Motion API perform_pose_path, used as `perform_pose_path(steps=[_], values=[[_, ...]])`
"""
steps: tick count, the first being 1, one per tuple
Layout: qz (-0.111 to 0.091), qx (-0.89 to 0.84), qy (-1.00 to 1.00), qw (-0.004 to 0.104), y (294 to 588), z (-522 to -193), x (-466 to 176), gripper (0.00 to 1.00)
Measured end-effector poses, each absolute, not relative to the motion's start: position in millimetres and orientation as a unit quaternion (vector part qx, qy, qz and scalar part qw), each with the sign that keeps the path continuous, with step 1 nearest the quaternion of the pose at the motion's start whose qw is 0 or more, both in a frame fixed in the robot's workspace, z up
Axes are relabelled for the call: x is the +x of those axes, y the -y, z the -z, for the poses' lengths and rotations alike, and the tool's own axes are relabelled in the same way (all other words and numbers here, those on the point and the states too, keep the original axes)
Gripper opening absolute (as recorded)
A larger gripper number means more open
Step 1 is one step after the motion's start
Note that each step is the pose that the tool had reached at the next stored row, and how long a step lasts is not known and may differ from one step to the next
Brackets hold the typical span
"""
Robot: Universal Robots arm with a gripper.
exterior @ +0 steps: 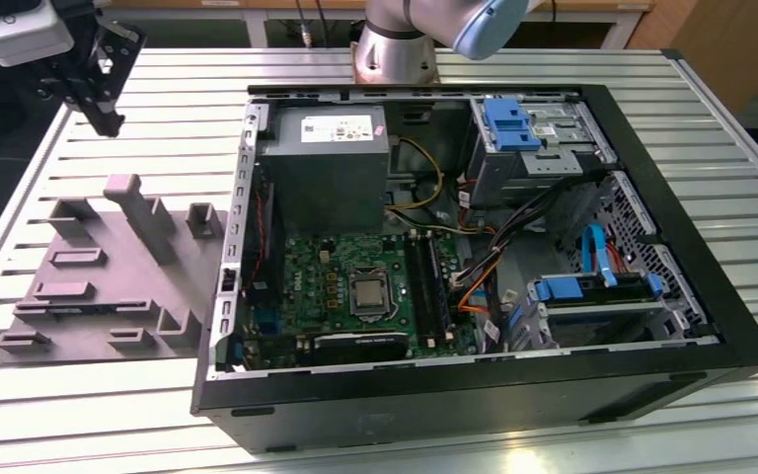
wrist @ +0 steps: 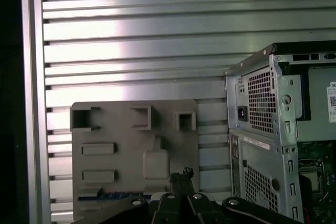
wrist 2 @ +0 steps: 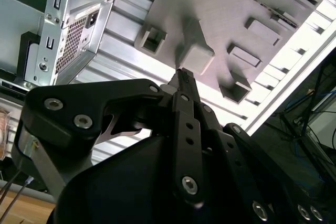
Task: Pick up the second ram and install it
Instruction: 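Reach for the second ram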
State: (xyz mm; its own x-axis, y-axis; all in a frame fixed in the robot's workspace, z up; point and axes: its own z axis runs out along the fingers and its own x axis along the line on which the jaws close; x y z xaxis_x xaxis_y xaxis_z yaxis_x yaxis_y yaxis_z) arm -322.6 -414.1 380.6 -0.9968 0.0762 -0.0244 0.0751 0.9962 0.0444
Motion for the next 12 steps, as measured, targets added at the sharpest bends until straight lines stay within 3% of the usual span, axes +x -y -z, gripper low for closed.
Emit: perform_pose_path(steps=[12], values=[[-0.022, 0.038, -0.999, 0.013, 416.2, -380.1, -324.1, 0.11]])
